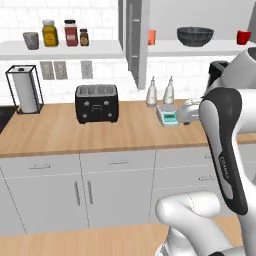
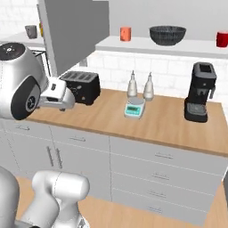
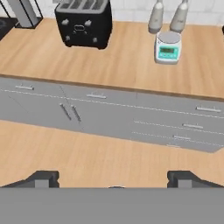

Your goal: Gather all objects into one cabinet and sort the glasses and bowls to opposite sides.

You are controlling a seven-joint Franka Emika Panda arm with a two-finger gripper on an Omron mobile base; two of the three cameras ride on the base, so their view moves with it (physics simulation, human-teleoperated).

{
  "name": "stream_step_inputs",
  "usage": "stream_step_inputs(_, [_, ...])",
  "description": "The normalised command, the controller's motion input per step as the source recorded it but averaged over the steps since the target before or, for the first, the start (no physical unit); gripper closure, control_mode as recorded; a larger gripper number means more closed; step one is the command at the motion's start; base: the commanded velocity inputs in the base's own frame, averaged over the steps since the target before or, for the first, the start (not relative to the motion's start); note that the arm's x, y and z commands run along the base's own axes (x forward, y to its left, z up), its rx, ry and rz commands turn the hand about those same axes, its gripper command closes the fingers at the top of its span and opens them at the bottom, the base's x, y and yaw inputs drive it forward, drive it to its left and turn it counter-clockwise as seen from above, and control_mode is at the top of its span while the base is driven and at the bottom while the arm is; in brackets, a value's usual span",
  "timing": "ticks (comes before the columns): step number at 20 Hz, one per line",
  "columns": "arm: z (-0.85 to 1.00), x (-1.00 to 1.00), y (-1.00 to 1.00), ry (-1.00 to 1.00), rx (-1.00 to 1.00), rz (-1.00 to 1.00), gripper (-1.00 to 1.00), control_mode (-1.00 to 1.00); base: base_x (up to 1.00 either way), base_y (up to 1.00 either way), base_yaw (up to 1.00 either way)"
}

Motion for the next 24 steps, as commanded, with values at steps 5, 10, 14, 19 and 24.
stream_step_inputs(5, [0.0,0.0,0.0,0.0,0.0,0.0,-1.0,1.0,0.61,1.0,0.03])
stream_step_inputs(10, [0.0,0.0,0.0,0.0,0.0,0.0,-1.0,1.0,0.59,1.0,0.12])
stream_step_inputs(14, [0.0,0.0,0.0,0.0,0.0,0.0,-1.0,1.0,0.86,0.83,0.14])
stream_step_inputs(19, [0.0,0.0,0.0,0.0,0.0,0.0,-1.0,1.0,0.75,0.23,0.02])
stream_step_inputs(24, [0.0,0.0,0.0,0.0,0.0,0.0,-1.0,1.0,0.51,0.0,-0.05])
